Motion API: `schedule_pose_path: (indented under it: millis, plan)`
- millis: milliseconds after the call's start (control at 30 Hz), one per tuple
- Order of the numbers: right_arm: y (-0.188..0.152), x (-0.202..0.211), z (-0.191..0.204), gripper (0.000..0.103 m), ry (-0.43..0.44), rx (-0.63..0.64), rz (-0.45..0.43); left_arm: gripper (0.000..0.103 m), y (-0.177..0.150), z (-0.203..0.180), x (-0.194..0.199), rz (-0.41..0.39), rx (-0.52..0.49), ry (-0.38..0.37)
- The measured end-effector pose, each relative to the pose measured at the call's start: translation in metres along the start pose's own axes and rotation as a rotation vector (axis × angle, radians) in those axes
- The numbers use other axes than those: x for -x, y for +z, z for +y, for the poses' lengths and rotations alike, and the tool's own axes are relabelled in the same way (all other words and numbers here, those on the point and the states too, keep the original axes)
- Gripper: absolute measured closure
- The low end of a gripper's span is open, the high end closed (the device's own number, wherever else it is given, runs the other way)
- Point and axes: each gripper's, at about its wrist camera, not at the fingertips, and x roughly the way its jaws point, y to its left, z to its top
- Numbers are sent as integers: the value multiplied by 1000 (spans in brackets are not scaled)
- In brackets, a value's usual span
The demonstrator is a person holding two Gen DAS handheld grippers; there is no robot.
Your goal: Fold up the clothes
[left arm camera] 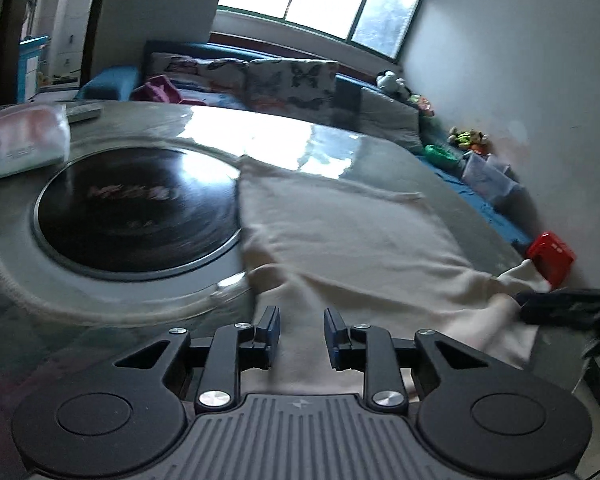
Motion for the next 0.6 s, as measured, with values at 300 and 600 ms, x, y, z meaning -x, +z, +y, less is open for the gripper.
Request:
schedule_pose_path:
  millis: [300, 600]
  plan:
    - [3, -8, -10, 47, -11, -37, 9, 76, 12, 2, -1, -27, -13, 31]
    - [-1, -31, 0, 69, -32, 34, 57, 76, 21, 13, -26, 6, 11, 62]
